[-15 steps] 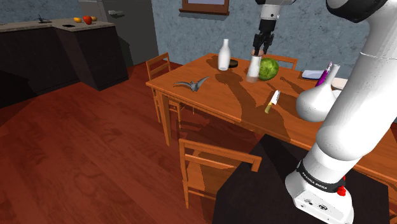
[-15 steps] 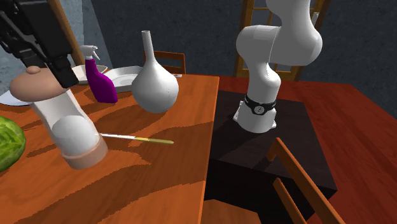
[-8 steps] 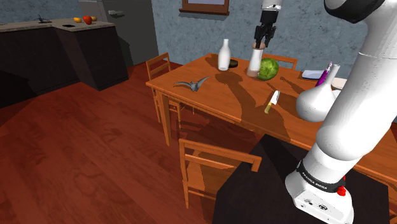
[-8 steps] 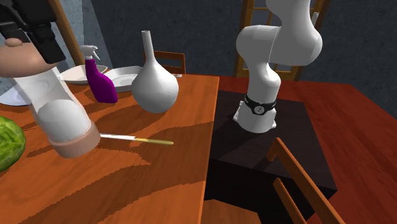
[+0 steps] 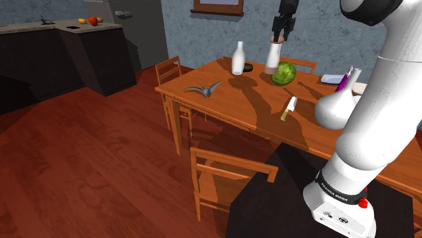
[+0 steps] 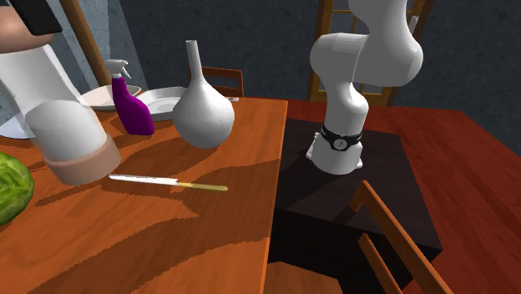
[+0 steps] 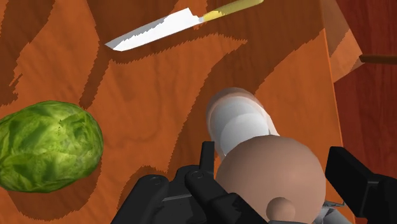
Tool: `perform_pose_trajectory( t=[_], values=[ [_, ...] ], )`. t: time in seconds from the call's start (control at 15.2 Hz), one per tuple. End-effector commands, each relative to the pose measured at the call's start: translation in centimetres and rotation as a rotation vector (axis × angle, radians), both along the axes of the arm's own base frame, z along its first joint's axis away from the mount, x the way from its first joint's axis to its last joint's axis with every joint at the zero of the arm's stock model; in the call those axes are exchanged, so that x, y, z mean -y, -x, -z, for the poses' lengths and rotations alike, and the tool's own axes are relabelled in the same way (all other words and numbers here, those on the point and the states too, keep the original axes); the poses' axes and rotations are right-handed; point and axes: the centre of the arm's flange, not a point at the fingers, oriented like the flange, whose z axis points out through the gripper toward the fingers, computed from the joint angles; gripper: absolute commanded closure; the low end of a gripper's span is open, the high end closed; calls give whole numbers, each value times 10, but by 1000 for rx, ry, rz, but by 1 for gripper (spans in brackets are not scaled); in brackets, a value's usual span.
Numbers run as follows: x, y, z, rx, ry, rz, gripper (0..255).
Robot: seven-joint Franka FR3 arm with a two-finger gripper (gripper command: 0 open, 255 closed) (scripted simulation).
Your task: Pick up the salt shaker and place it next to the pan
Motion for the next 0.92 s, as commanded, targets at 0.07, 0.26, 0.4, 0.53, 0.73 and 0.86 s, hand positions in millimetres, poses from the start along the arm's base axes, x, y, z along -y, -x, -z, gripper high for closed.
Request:
perform_pose_trajectory(
  t=[0.07,0.26,0.4,0.53,0.73,0.86],
  values=[
    [1,1,-16,0,0,0,255],
    [1,1,-32,0,0,0,255],
    [1,1,-42,0,0,0,255],
    [1,1,-53,0,0,0,255],
    [-5,27,-56,0,0,0,255],
    [-10,53,-56,0,0,0,255]
  ],
)
